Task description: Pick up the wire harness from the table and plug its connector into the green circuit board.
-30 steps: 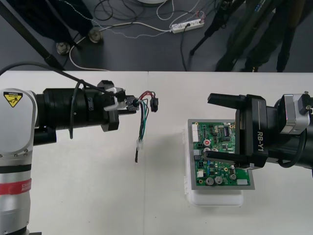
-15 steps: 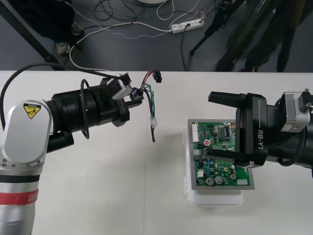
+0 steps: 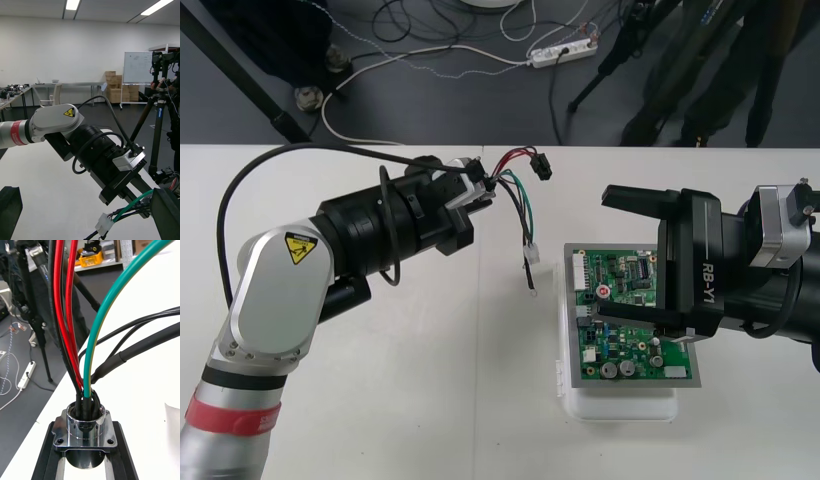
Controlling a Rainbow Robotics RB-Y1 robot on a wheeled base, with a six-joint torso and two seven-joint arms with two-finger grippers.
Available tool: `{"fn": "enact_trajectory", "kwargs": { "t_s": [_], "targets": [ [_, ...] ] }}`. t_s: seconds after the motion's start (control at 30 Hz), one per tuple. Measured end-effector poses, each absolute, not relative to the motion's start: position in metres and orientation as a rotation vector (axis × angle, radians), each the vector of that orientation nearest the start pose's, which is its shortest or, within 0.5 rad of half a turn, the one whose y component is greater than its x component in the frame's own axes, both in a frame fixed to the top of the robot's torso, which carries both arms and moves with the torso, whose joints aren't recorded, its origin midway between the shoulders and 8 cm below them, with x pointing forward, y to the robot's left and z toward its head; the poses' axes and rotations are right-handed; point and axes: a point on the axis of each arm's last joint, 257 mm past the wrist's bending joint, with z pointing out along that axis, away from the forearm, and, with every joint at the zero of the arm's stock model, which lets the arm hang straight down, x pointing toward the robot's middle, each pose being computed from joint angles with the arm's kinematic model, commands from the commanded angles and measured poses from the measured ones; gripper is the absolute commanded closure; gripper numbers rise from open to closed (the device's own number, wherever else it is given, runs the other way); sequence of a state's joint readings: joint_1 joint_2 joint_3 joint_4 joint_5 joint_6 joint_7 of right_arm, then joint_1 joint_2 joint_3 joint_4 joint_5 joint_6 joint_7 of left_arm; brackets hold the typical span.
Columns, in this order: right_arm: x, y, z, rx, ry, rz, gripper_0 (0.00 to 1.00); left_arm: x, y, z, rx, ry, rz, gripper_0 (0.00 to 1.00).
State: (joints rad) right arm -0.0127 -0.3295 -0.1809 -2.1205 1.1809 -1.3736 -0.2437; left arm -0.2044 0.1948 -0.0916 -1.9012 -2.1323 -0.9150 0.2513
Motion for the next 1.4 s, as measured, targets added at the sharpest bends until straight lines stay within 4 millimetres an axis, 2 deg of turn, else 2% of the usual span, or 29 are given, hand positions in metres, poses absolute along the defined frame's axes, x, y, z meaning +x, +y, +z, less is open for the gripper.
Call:
{"fn": "enact_trajectory", "kwargs": {
  "t_s": [0.37, 0.63, 0.8, 0.97, 1.13, 1.4],
  "targets": [
    [0.293, -0.064, -0.027, -1.172, 0.944, 0.920, 0.00, 0.458, 0.039, -0.125, 1.184, 1.274, -0.064, 1.00],
    [0.307, -0.068, -0.019, -1.111, 0.963, 0.894, 0.00, 0.444, 0.040, -0.129, 1.177, 1.274, -0.040, 1.00],
    [0.320, -0.075, -0.004, -1.025, 0.999, 0.885, 0.00, 0.443, 0.043, -0.133, 1.182, 1.277, 0.009, 1.00],
    [0.318, -0.078, 0.007, -0.958, 1.037, 0.855, 0.00, 0.446, 0.044, -0.132, 1.179, 1.278, 0.036, 1.00],
    [0.315, -0.084, 0.006, -0.912, 1.073, 0.827, 0.00, 0.449, 0.047, -0.135, 1.187, 1.285, 0.070, 1.00],
    [0.325, -0.098, 0.000, -0.782, 1.134, 0.796, 0.00, 0.452, 0.051, -0.138, 1.177, 1.313, 0.079, 1.00]
  ]
}}
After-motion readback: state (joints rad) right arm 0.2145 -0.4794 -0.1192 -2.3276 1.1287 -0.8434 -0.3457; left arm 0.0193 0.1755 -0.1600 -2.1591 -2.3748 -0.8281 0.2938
